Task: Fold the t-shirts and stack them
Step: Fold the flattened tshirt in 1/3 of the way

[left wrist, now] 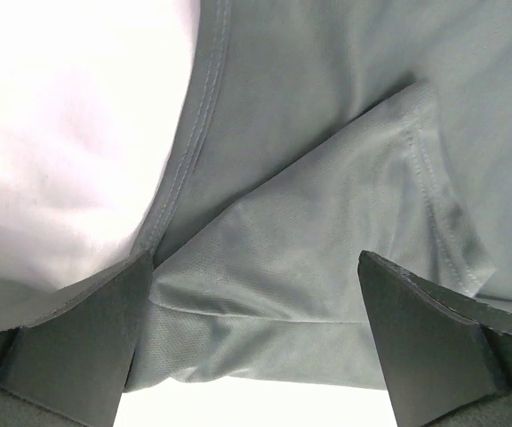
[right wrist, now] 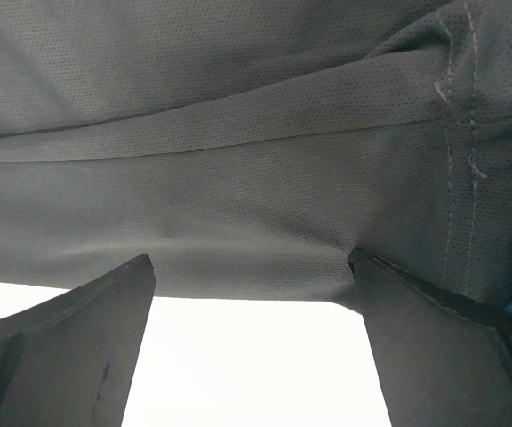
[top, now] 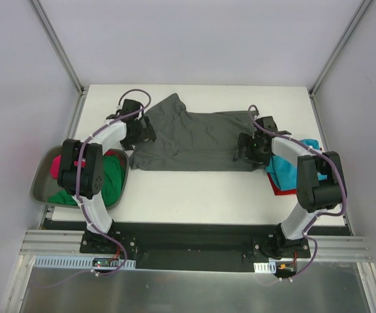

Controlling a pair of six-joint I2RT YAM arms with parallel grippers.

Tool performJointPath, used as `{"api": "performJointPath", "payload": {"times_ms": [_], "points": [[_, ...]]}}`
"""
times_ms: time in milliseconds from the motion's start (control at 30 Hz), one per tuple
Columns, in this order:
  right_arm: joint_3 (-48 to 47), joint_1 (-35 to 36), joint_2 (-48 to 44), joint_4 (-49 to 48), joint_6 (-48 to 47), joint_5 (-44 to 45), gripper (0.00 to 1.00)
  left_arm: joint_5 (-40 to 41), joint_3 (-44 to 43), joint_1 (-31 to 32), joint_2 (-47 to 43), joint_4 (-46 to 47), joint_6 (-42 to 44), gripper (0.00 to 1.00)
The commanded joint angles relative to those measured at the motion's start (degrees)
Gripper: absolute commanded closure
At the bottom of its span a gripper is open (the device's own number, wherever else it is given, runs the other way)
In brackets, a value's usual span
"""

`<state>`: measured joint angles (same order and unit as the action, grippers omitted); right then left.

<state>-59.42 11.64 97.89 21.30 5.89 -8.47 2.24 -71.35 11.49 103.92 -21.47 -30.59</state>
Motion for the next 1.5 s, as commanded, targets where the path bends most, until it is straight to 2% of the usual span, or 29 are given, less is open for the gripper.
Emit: {"api": "performJointPath", "payload": {"times_ms": [0,100,267,400,600,833,933,1133,1300,1400,1467], "points": [[1.24,-0.83,-0.33,1.64,-1.14,1.62,0.04,-0.64,-4.14,-0.06,-0.12,-1.73,0.27,0.01],[1.06,-0.39,-1.99,-0.11,-1.58,-1.63,0.04,-5.22,-5.55,0.46,-1.08,-1.73,0.00,0.01],[-1.31,2.33,-4.81,-0.03,-3.95,-2.34,0.04,-4.70,-5.29,5.47,-4.51,-1.38,-0.26,0.01],[-2.10,3.39,-3.15,-0.12,-4.05,-1.73,0.04,-7.69,-3.45,7.67,-3.38,0.46,-0.52,0.01],[-1.75,5.67,0.90,-0.03,-4.22,-1.11,0.04,-5.76,-0.02,7.76,1.37,0.64,-1.84,0.01],[-0.08,8.75,0.99,0.67,-3.87,0.73,0.04,-0.40,6.83,6.36,0.41,0.56,-3.16,0.01],[-0.96,9.02,1.87,0.67,-3.96,0.91,0.04,0.31,7.02,4.52,1.19,0.47,-3.60,0.01],[-4.30,9.02,2.31,4.44,-2.90,2.66,0.04,-0.83,3.77,3.54,1.82,-0.84,-2.55,0.01],[-10.87,8.05,-1.38,9.63,-5.45,3.64,0.04,-3.72,0.35,3.54,-3.63,-1.03,-0.53,0.01],[-16.59,6.65,-2.61,10.69,-5.45,2.50,0.04,-4.70,-5.18,3.54,-4.52,-1.03,0.70,0.01],[-19.75,5.24,-2.00,10.17,-5.45,2.93,0.04,-4.53,-12.80,3.54,-2.16,-0.94,2.37,0.01]]}}
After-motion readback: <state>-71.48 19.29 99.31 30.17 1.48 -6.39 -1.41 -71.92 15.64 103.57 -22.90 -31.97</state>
